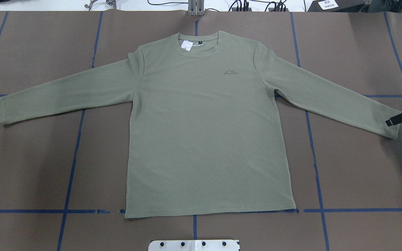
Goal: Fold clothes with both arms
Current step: 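Grasp the sleeve cuff with the right gripper and lift it, then carry the sleeve across the shirt body toward the other sleeve with the right gripper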
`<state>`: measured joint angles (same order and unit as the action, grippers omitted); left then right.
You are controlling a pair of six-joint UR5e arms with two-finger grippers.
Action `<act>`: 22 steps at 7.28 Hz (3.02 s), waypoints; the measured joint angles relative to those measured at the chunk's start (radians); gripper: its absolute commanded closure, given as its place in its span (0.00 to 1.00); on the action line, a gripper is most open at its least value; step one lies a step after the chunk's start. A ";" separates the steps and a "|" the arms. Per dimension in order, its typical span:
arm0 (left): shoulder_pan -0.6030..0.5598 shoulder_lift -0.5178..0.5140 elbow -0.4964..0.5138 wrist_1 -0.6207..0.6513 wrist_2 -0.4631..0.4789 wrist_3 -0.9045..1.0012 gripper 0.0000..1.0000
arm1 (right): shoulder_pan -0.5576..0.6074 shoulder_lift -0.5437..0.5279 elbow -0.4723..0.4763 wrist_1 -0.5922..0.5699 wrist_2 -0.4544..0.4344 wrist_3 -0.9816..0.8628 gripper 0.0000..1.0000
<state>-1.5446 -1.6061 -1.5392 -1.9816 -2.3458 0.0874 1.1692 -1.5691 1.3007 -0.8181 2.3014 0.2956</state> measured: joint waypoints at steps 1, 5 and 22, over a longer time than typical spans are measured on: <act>0.000 0.000 0.000 0.001 -0.001 0.000 0.00 | -0.002 -0.001 0.000 -0.002 0.000 0.000 0.28; 0.000 0.001 0.001 0.001 -0.001 -0.001 0.00 | -0.005 -0.007 0.001 -0.002 -0.002 -0.002 0.96; -0.017 0.054 -0.104 0.007 -0.001 -0.005 0.00 | -0.155 0.616 0.168 -0.427 0.007 0.293 1.00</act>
<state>-1.5615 -1.5518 -1.6429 -1.9743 -2.3472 0.0827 1.0147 -0.9529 1.4686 -1.2449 2.3082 0.5889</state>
